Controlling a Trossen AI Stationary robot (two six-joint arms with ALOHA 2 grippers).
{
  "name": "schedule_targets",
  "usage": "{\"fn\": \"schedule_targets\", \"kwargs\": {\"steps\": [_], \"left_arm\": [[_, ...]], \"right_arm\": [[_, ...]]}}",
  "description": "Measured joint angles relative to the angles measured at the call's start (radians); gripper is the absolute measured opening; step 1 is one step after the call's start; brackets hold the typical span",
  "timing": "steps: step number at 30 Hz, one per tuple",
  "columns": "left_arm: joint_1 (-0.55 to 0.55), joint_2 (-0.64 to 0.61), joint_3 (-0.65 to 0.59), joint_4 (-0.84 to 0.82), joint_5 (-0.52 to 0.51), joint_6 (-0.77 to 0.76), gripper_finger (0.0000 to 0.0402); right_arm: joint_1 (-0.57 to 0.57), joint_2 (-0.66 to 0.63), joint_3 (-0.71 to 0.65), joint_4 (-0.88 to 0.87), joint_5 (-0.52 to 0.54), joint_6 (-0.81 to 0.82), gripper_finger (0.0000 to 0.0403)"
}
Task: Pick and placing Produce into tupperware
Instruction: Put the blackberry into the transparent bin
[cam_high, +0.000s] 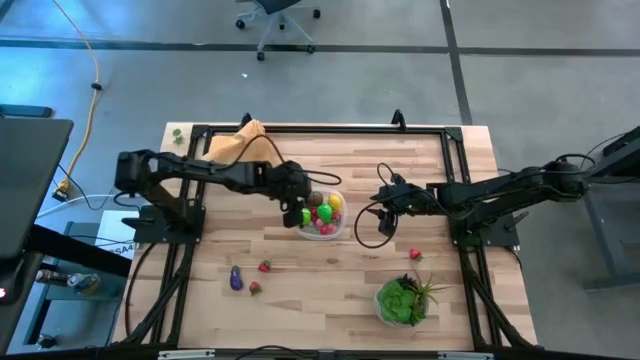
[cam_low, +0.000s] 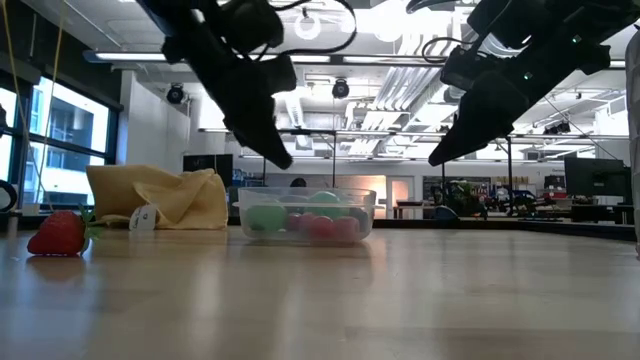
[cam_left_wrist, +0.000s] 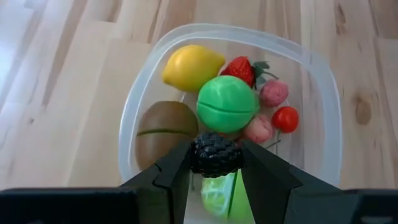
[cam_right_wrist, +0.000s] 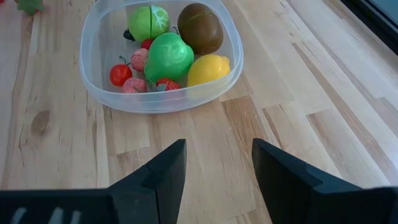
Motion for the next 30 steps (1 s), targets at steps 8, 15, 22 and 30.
{"fn": "schedule_targets", "kwargs": {"steps": [8, 15, 22, 30], "left_arm": [[-0.016, 0.101, 0.050, -0.004, 0.026, 0.012, 0.0120], [-0.016, 0.106, 0.056, -0.002, 0.018, 0.035, 0.0120], [-0.016, 0.110, 0.056, -0.019, 0.013, 0.043, 0.0120], [-0.016, 0.129, 0.056, -0.031, -0.013, 0.055, 0.0147]], "right_arm": [[0.000, 0.000, 0.000, 0.000, 0.000, 0.000, 0.0176], [0.000, 0.000, 0.000, 0.002, 0.000, 0.000, 0.0176], [0.000, 0.000, 0.000, 0.002, 0.000, 0.000, 0.0176], [0.000, 0.000, 0.000, 0.002, 0.000, 0.000, 0.0176]]}}
